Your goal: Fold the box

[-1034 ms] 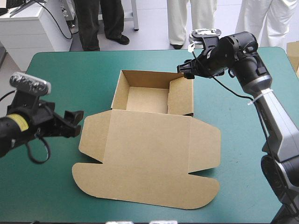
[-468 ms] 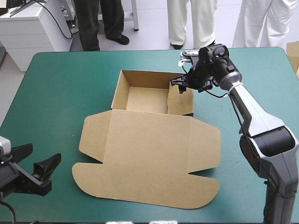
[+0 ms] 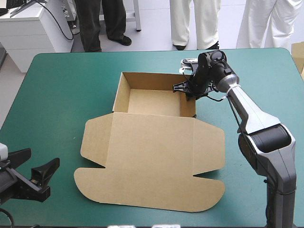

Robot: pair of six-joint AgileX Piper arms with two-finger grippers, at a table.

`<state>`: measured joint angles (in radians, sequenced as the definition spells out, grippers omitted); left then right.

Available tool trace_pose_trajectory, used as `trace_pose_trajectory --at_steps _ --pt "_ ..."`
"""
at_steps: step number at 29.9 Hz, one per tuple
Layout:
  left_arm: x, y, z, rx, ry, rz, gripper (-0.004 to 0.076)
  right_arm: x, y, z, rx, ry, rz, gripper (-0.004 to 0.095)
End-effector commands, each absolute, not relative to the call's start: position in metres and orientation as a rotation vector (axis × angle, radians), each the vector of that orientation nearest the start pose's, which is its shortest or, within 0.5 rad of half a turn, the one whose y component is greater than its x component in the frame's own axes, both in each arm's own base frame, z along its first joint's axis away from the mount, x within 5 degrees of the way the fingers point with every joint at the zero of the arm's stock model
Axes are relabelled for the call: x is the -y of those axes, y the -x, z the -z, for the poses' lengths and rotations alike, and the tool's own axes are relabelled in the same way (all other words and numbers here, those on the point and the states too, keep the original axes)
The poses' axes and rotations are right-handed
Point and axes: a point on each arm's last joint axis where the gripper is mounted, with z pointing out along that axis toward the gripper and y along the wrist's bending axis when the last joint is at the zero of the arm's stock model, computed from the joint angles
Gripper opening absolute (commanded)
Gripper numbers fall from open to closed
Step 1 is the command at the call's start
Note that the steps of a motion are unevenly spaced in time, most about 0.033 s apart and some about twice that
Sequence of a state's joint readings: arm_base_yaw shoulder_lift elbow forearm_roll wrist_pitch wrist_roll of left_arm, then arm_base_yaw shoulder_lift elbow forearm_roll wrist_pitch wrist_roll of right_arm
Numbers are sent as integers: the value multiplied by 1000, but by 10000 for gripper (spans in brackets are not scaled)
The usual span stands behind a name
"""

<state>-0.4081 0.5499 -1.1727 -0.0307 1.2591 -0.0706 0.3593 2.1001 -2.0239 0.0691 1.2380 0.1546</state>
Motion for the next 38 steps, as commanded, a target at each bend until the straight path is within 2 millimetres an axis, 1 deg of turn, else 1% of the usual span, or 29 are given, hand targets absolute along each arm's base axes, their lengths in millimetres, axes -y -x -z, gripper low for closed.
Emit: trace_pose_trajectory --at_steps 1,3,4,6,8,10,12,15,16,17,19,20,22,24,25,27,29,33,35,38 --pt "16 -31 -442 -2082 -361 324 526 -161 -417 -320 -2717 356 -210 -19" --pt "16 -31 -442 -2082 -361 323 526 -157 -418 -320 -2706 385 -138 -12" --pt "16 -31 -442 -2082 -361 323 526 -153 -419 -322 -2689 420 -78 -14" --pt "16 -31 -442 -2084 -361 318 526 -145 -419 -327 -2660 436 38 -14" --pt "15 -31 -441 -2087 -360 310 526 -135 -419 -336 -2616 451 168 -20" --pt "15 -31 -441 -2089 -359 305 526 -125 -417 -347 -2577 459 261 -23" --pt "14 -31 -441 -2089 -358 299 526 -112 -417 -356 -2555 432 314 -23" --pt "14 -31 -441 -2089 -356 291 526 -80 -418 -368 -2542 369 364 -23" --pt "14 -31 -441 -2089 -356 291 526 -62 -419 -367 -2557 324 376 -23" --pt "14 -31 -441 -2093 -357 290 526 -49 -417 -369 -2567 287 378 -23" --pt "13 -31 -440 -2098 -358 289 526 -13 -412 -364 -2620 199 377 -23" --pt "13 -31 -440 -2100 -358 289 526 2 -409 -361 -2642 150 373 -22" --pt "13 -31 -441 -2094 -355 278 526 41 -400 -353 -2693 45 386 -21" --pt "12 -32 -441 -2091 -352 269 526 75 -390 -350 -2706 -69 395 -21" --pt "12 -32 -441 -2091 -351 262 526 89 -384 -350 -2705 -115 394 -21" --pt "11 -32 -441 -2090 -352 257 526 108 -374 -351 -2697 -180 393 -19" --pt "11 -32 -441 -2085 -352 245 526 121 -371 -350 -2699 -221 404 -15" --pt "9 -33 -441 -2083 -350 225 526 131 -373 -347 -2676 -238 430 -16" --pt "9 -33 -441 -2083 -350 225 526 137 -376 -343 -2671 -241 454 -16" --pt "9 -33 -441 -2083 -350 225 526 147 -380 -329 -2696 -277 424 -15"
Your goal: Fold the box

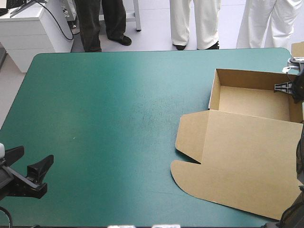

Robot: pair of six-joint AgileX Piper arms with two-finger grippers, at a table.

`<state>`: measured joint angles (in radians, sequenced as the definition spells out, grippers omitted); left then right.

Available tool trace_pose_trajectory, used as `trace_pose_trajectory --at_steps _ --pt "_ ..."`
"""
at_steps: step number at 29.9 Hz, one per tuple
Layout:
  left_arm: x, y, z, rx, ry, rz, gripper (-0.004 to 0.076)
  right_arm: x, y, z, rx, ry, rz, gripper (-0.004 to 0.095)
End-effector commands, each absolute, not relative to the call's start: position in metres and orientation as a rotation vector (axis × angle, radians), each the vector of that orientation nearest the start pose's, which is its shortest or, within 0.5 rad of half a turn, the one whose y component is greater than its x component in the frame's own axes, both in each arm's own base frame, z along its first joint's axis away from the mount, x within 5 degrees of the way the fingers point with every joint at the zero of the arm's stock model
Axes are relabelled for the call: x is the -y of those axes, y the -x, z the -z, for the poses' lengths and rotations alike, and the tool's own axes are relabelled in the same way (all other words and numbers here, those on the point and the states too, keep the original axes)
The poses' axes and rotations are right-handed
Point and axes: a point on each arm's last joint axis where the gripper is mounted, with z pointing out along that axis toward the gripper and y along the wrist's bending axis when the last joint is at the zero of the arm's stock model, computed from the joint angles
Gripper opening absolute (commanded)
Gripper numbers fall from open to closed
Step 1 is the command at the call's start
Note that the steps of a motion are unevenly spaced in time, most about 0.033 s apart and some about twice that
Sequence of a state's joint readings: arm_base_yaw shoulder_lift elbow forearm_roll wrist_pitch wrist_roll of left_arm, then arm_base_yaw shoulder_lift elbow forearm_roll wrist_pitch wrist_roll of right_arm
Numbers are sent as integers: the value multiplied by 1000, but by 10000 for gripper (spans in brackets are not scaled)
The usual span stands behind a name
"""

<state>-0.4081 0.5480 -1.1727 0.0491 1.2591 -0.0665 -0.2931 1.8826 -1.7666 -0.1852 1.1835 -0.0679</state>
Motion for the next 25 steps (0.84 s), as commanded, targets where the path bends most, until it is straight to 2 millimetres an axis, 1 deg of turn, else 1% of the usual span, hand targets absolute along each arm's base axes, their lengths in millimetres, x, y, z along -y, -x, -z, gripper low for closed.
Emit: trace_pose_trajectory --at_steps 1,4,5,7,10,12,13,15,17,21,23,25 --pt "9 -33 -441 -2083 -349 218 526 150 -381 -326 -2704 -288 405 -16" --pt "8 -34 -441 -2082 -345 202 526 156 -384 -314 -2736 -286 361 -12" --pt "7 -34 -441 -2081 -343 193 526 158 -384 -312 -2743 -276 350 7" --pt "7 -34 -441 -2081 -343 193 526 160 -384 -308 -2745 -282 320 92" --pt "7 -34 -441 -2081 -343 193 522 166 -384 -308 -2726 -276 322 313" --pt "7 -34 -441 -2081 -343 193 522 168 -384 -310 -2701 -293 304 491" --pt "7 -34 -441 -2081 -343 193 522 169 -383 -312 -2690 -311 292 564" --pt "7 -34 -441 -2080 -343 193 522 173 -382 -317 -2671 -378 276 657" --pt "6 -34 -442 -2077 -339 178 522 171 -381 -326 -2656 -390 266 674" --pt "6 -34 -442 -2077 -338 172 522 166 -371 -354 -2572 -418 264 671" --pt "6 -34 -442 -2077 -338 172 522 159 -364 -370 -2524 -425 219 671" --pt "6 -35 -442 -2071 -338 173 522 147 -354 -388 -2483 -417 134 664"
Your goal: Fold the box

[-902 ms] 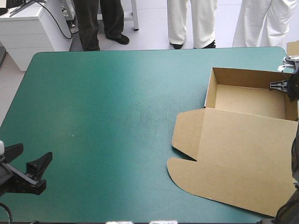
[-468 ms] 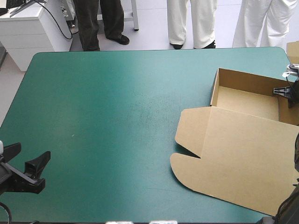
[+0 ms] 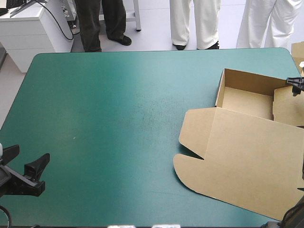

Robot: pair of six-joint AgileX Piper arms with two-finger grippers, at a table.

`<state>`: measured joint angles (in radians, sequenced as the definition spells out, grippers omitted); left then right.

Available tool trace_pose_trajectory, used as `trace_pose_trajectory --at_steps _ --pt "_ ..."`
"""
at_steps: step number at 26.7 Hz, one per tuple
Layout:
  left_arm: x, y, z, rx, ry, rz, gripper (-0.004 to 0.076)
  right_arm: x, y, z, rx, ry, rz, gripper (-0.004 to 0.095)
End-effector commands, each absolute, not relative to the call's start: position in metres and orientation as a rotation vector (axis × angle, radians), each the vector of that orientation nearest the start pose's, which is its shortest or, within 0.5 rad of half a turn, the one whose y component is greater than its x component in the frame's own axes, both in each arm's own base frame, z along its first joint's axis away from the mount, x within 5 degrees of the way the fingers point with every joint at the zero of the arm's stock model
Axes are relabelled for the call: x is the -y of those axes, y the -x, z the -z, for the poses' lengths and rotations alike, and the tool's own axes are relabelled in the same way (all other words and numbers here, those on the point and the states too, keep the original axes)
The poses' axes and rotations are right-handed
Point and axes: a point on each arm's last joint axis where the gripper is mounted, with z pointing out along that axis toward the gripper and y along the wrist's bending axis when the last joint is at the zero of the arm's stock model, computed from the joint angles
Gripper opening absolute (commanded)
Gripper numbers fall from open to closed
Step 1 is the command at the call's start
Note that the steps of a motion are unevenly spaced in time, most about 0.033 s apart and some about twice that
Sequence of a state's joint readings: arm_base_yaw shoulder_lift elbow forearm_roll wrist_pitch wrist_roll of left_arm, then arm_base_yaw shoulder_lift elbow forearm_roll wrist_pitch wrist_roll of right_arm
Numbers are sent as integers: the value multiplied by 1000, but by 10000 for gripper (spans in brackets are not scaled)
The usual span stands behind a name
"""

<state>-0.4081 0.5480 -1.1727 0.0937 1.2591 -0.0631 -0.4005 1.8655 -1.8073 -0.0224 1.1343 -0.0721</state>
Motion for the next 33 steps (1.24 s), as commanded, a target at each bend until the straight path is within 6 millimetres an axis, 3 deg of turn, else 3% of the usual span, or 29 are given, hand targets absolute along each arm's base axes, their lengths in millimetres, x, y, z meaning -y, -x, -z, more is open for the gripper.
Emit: trace_pose_trajectory --at_steps 1,8,11,18,22,26,29,33 --pt "6 -35 -443 -2064 -337 175 522 140 -351 -396 -2467 -390 98 657" --pt "3 -38 -446 -2022 -323 133 522 59 -311 -461 -2327 -108 32 532" --pt "1 -38 -446 -2018 -315 93 522 26 -291 -479 -2271 38 25 461" --pt "-3 -41 -449 -1981 -292 44 522 -28 -227 -491 -2167 355 -55 263" --pt "-2 -42 -453 -1944 -290 51 522 -43 -185 -480 -2112 476 -129 135" --pt "-2 -43 -454 -1926 -282 61 522 -43 -144 -462 -2045 498 -197 45" --pt "-1 -43 -454 -1920 -283 62 522 -39 -98 -429 -1963 524 -219 -23" --pt "5 -51 -436 -1956 -305 91 522 -34 -59 -376 -1928 504 -253 -22"
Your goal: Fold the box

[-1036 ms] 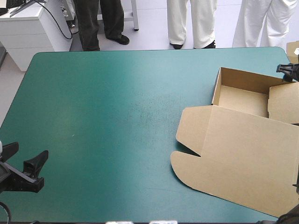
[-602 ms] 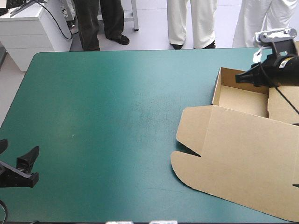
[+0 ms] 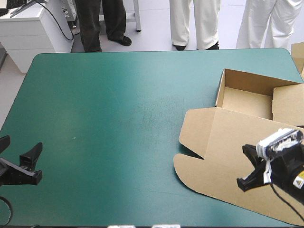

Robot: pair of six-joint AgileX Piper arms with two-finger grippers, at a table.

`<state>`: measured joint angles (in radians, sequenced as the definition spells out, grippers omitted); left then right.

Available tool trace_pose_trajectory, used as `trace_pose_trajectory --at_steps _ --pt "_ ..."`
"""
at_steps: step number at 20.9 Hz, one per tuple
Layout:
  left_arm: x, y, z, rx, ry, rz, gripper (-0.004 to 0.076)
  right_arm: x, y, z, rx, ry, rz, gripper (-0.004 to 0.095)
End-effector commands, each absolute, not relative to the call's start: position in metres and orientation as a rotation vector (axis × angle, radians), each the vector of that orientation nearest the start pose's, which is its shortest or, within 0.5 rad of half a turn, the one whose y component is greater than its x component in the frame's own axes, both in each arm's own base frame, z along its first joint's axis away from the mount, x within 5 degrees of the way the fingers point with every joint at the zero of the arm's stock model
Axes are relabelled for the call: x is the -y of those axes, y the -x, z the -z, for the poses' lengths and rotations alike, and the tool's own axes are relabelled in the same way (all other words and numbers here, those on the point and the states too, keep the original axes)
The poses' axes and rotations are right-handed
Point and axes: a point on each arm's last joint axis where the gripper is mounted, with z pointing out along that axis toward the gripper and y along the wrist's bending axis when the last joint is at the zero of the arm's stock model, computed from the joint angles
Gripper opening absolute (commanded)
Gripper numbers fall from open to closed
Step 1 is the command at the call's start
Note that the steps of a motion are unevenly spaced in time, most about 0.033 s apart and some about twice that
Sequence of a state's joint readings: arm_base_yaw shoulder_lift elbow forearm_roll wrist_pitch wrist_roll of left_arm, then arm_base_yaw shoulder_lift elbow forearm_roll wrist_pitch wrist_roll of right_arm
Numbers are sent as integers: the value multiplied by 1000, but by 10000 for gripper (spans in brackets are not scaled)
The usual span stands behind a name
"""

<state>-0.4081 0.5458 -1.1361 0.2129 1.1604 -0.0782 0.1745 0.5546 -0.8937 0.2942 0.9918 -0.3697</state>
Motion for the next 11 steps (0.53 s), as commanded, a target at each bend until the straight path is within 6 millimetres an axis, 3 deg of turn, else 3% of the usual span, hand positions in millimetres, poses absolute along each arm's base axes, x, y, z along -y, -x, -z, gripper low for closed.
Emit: trace_pose_trajectory --at_steps 1,3,8,11 --pt "7 -51 -430 -1961 -311 105 522 -32 -52 -368 -1916 500 -251 -22" --pt "13 -51 -404 -1958 -325 186 522 -27 -26 -340 -1866 463 -253 -21" --pt "12 -39 -361 -1922 -324 252 522 -18 12 -319 -1790 417 -240 -21" --pt "9 -27 -328 -1916 -321 285 522 -10 23 -310 -1814 385 -171 -22"
